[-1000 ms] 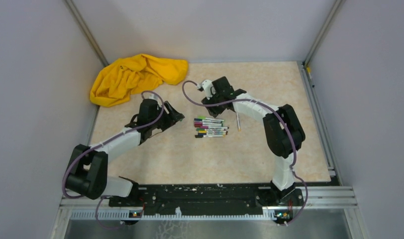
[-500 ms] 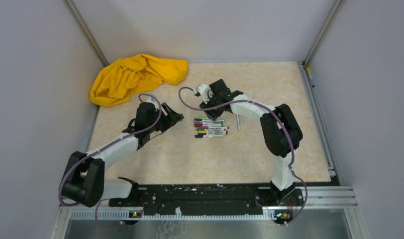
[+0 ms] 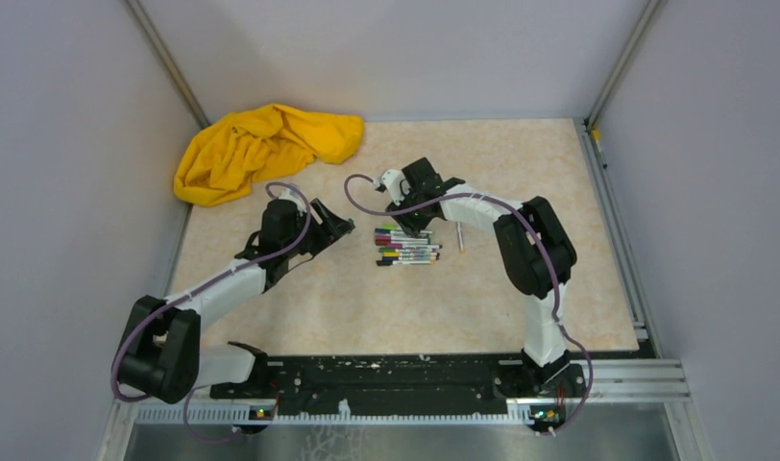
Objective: Open the pen caps
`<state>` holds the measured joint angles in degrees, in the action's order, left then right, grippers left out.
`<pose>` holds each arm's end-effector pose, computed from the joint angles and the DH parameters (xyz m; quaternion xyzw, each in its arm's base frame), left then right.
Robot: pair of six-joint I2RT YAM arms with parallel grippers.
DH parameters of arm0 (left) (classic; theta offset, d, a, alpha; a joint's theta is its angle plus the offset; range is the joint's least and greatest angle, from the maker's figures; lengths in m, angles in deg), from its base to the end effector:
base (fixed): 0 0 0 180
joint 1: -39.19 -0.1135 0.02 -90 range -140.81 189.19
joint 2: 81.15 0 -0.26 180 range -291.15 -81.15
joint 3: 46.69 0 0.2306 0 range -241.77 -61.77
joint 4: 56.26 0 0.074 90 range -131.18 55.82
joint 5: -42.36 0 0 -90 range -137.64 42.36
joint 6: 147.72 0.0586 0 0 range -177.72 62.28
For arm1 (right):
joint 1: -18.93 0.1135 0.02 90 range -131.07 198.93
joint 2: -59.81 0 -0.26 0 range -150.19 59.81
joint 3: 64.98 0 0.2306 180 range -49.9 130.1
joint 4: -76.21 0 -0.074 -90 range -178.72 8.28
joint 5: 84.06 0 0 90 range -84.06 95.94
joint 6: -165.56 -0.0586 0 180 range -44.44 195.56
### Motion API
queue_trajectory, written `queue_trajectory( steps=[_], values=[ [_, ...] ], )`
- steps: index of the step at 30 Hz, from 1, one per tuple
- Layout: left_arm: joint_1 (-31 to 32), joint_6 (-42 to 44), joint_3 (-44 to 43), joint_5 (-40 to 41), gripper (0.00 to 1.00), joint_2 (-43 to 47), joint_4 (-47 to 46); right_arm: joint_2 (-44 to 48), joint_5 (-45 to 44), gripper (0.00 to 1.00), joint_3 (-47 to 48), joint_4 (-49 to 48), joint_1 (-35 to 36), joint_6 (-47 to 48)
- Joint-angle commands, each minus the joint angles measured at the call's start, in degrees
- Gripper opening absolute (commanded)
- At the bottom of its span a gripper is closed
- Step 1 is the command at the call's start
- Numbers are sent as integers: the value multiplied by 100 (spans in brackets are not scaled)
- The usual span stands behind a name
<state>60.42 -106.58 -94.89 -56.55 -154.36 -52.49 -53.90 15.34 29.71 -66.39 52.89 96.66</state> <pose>0.2479 -0.1060 0.2014 -0.1665 0.8427 -0.3462 0.3772 0.3393 0.2400 0.1666 -0.4620 0.8352 0.1102 0.2773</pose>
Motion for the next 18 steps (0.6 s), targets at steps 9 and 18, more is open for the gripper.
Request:
queue_trajectory(
  steps=[9,18],
  values=[
    [-3,-44,136,29,72,153,-226,-108,-119,41,186,-268,34,156],
    [2,-72,191,26,72,122,-298,-270,-167,40,179,-334,-2,186]
  ],
)
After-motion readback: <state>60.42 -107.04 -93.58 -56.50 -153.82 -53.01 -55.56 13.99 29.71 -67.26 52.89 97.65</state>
